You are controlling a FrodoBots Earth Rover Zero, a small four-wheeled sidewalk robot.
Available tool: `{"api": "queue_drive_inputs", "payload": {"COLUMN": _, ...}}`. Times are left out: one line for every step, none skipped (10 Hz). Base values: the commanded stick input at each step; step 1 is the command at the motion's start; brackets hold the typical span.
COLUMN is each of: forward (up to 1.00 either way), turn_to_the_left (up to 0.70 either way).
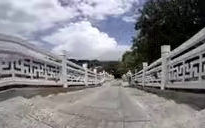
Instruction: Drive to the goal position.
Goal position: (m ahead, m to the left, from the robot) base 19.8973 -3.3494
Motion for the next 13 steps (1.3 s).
{"api": "queue_drive_inputs", "payload": {"forward": 0.45, "turn_to_the_left": 0.00}}
{"api": "queue_drive_inputs", "payload": {"forward": 0.45, "turn_to_the_left": 0.00}}
{"api": "queue_drive_inputs", "payload": {"forward": 0.45, "turn_to_the_left": 0.00}}
{"api": "queue_drive_inputs", "payload": {"forward": 0.45, "turn_to_the_left": 0.00}}
{"api": "queue_drive_inputs", "payload": {"forward": 0.45, "turn_to_the_left": 0.00}}
{"api": "queue_drive_inputs", "payload": {"forward": 0.45, "turn_to_the_left": 0.00}}
{"api": "queue_drive_inputs", "payload": {"forward": 0.45, "turn_to_the_left": 0.00}}
{"api": "queue_drive_inputs", "payload": {"forward": 0.45, "turn_to_the_left": -0.22}}
{"api": "queue_drive_inputs", "payload": {"forward": 0.45, "turn_to_the_left": -0.01}}
{"api": "queue_drive_inputs", "payload": {"forward": 0.45, "turn_to_the_left": 0.00}}
{"api": "queue_drive_inputs", "payload": {"forward": 0.45, "turn_to_the_left": 0.00}}
{"api": "queue_drive_inputs", "payload": {"forward": 0.45, "turn_to_the_left": 0.00}}
{"api": "queue_drive_inputs", "payload": {"forward": 0.45, "turn_to_the_left": 0.00}}
